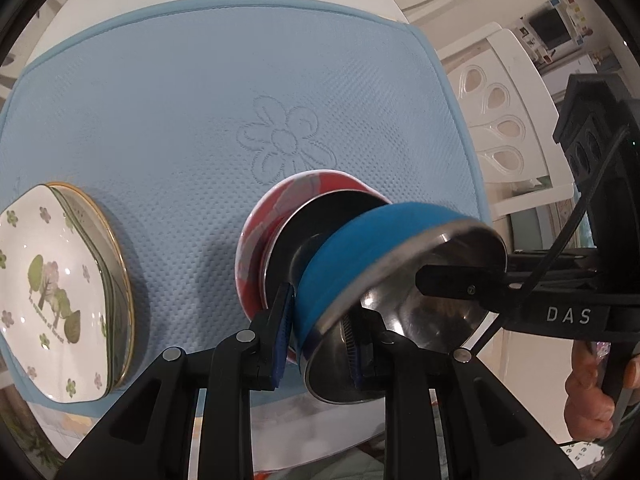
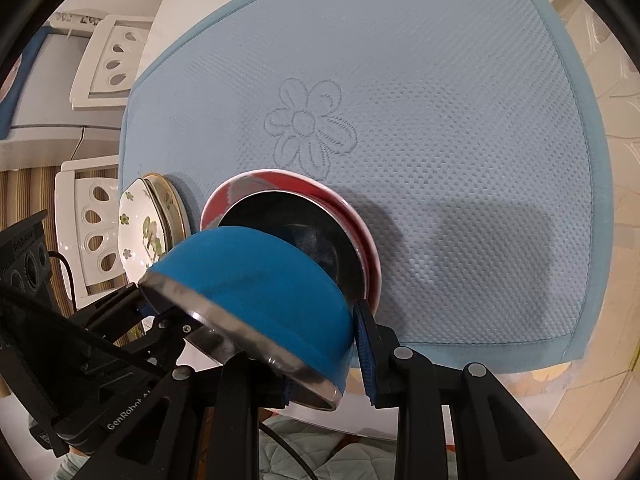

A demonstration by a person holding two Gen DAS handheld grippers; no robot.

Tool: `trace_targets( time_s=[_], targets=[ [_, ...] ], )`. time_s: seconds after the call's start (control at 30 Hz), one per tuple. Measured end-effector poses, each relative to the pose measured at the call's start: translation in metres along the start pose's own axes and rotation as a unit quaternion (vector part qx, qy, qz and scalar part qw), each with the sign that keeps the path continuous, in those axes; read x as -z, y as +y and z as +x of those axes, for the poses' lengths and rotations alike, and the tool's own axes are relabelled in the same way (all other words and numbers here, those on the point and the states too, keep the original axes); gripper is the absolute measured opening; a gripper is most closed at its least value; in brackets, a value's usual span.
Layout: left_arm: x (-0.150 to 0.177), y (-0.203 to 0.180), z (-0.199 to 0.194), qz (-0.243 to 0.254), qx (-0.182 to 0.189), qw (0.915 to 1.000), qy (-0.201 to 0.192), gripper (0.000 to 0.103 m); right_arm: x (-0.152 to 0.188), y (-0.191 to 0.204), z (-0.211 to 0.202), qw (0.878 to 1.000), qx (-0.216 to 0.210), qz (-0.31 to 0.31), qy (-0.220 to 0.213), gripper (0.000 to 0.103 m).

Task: Organize plates and bowls
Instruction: 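Carry the blue steel bowl and lower it into the pink steel bowl, then open both grippers and pull back from the bowl stack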

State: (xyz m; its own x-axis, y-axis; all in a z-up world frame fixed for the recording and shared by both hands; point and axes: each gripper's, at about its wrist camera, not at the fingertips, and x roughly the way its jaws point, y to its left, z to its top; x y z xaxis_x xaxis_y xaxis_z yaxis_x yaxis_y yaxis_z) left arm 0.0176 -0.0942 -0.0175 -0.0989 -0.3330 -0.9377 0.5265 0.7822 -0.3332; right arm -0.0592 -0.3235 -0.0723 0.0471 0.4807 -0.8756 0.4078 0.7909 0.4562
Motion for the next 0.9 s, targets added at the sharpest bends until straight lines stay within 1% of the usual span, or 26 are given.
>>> trace_targets(
  time_s=[0.17,0.3,0.43,0.53,0.63,0.73,0.77,0.8,0.87,0.9],
  targets=[
    [0.002,0.006,-0.003,-0.007,0.0,1.0,-0.003,0.02,0.001,-0.005,0.004,1.0,-0.01,0.0,0.007,0.026],
    [0.005,0.014,-0.012,-0.011,-0.011,0.9997,-0.016,0.02,0.002,-0.009,0.005,1.0,-0.013,0.001,0.007,0.026],
    [0.007,0.021,-0.021,-0.011,-0.016,0.9994,-0.028,0.02,0.003,-0.023,-0.001,0.999,-0.035,0.006,0.011,0.026],
    [0.007,0.024,-0.023,-0.012,-0.022,0.9991,-0.035,0.02,0.003,-0.027,-0.009,0.999,-0.033,-0.002,0.002,0.026],
    [0.006,0.025,-0.022,-0.017,-0.016,0.9991,-0.035,0.02,0.004,-0.025,-0.014,1.0,-0.025,-0.016,-0.007,0.029],
    [0.002,0.019,-0.022,-0.02,-0.016,0.9991,-0.034,0.02,0.005,-0.014,-0.02,0.999,-0.002,-0.046,-0.028,0.029],
    [0.0,0.014,-0.024,-0.019,-0.016,0.999,-0.037,0.02,0.006,-0.007,-0.023,0.997,0.014,-0.062,-0.043,0.029],
    [-0.001,0.011,-0.025,-0.017,-0.019,0.9988,-0.042,0.021,0.008,0.001,-0.029,0.993,0.041,-0.085,-0.066,0.03],
    [-0.005,0.001,-0.029,-0.008,-0.032,0.998,-0.053,0.023,0.01,0.011,-0.038,0.986,0.071,-0.115,-0.097,0.031],
    [-0.007,-0.004,-0.031,-0.003,-0.042,0.9974,-0.058,0.023,0.012,0.015,-0.042,0.983,0.08,-0.128,-0.109,0.034]
  ],
)
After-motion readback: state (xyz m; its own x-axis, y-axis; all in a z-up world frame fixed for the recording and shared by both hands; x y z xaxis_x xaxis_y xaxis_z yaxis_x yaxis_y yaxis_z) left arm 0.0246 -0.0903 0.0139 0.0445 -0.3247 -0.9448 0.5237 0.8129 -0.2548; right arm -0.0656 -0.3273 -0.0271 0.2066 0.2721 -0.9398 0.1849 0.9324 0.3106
